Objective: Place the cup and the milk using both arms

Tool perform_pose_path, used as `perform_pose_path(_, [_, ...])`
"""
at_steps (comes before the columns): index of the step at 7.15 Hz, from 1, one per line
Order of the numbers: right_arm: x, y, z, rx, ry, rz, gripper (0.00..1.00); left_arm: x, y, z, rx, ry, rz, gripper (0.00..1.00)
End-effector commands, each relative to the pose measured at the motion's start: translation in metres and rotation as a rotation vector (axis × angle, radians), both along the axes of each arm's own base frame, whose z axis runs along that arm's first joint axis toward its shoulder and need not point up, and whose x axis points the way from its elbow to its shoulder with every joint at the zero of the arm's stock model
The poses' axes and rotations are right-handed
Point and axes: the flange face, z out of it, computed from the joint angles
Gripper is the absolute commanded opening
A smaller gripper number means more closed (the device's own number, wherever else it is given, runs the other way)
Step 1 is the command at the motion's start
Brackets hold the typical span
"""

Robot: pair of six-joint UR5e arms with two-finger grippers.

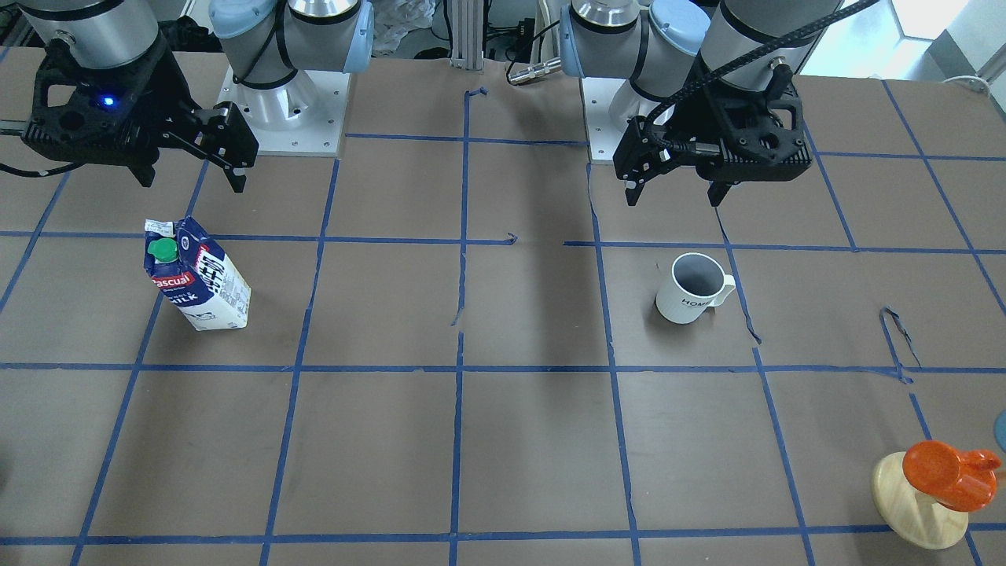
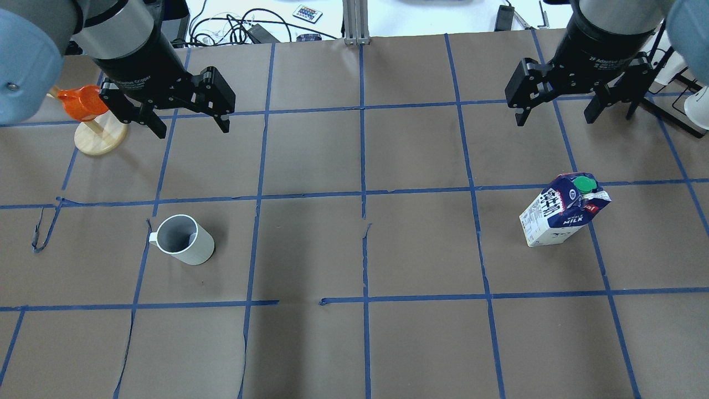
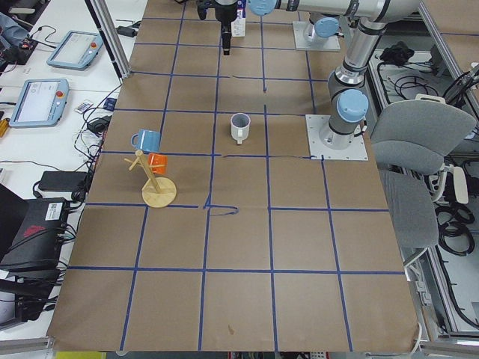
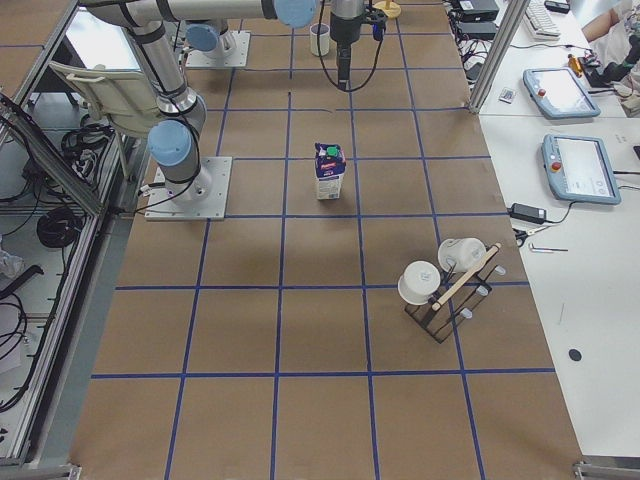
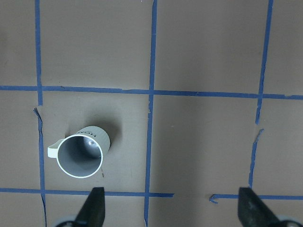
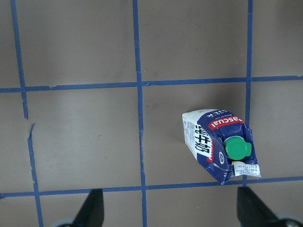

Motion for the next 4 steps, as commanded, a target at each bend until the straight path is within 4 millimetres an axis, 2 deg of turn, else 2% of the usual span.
perform_pose_path(1, [-0.012,-0.005,-0.011,0.016,0.008,-0.015,1.00,0.001,0.001,0.000,0.004,0.000,0.000,1.00])
perform_pose_path(2, [-0.023,-0.006,-0.018,0.027,0.009,-0.027,1.00,0.007,-0.001,-0.001,0.010,0.003,0.014,1.00])
perform_pose_path(3, [-0.052,-0.011,-0.031,0.056,0.002,-0.045,1.00,0.020,-0.003,-0.013,0.035,0.009,0.023,1.00])
perform_pose_path(4, [-0.078,-0.011,-0.039,0.079,-0.006,-0.040,1.00,0.033,-0.005,-0.040,0.091,0.011,0.025,1.00])
